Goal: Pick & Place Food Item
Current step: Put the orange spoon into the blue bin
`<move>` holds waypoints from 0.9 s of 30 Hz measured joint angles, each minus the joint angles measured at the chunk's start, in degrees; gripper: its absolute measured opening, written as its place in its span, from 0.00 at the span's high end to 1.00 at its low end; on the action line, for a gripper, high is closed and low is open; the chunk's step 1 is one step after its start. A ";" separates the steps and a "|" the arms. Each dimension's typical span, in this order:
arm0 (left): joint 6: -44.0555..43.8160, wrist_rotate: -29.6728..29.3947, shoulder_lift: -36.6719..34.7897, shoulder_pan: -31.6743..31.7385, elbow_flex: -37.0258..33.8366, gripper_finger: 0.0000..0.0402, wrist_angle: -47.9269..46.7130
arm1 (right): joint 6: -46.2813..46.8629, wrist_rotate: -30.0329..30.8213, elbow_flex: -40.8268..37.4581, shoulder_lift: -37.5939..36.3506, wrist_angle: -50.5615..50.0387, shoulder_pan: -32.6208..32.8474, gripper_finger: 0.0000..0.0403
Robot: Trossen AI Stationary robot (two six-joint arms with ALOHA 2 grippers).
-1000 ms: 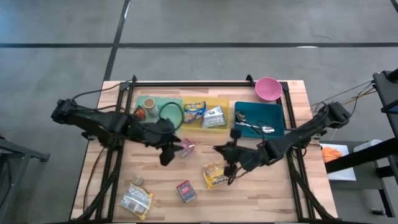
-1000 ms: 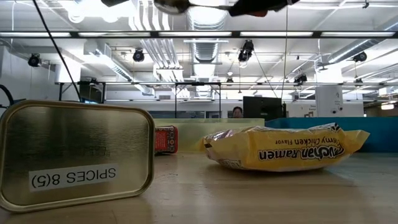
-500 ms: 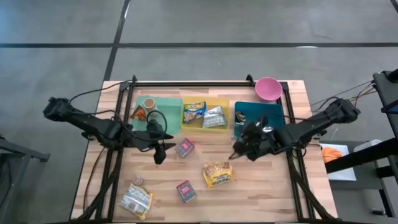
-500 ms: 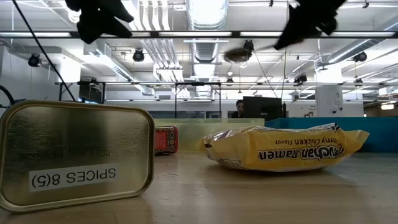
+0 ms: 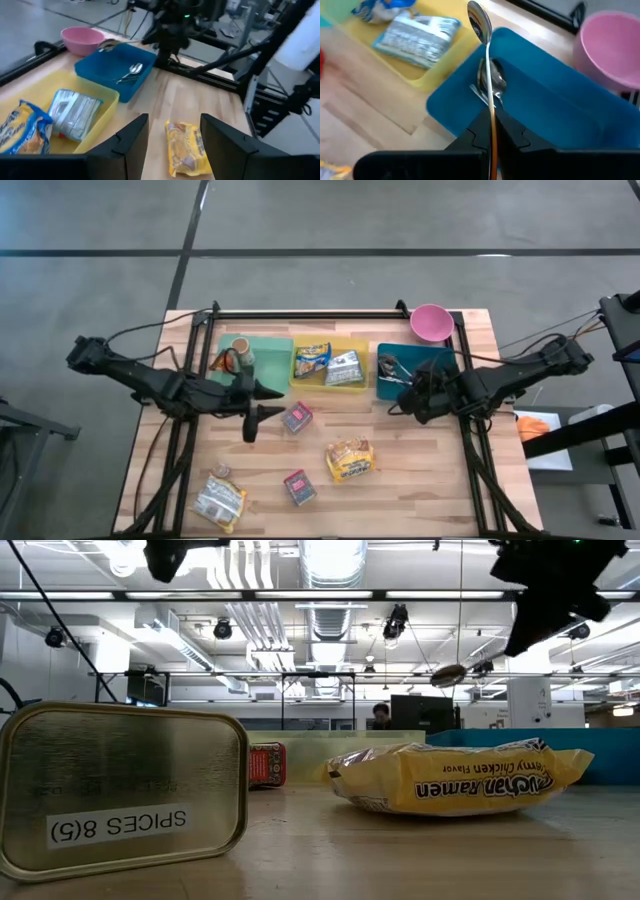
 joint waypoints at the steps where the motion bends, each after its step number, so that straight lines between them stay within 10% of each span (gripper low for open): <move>1: 0.92 0.28 -0.31 -0.11 0.29 0.54 -0.32 | 1.46 0.05 -1.03 -0.68 0.34 -0.03 0.98; 27: 10.72 0.73 -0.93 -0.19 5.14 0.54 3.87 | -6.00 -20.26 -24.21 -14.86 25.79 -23.54 0.98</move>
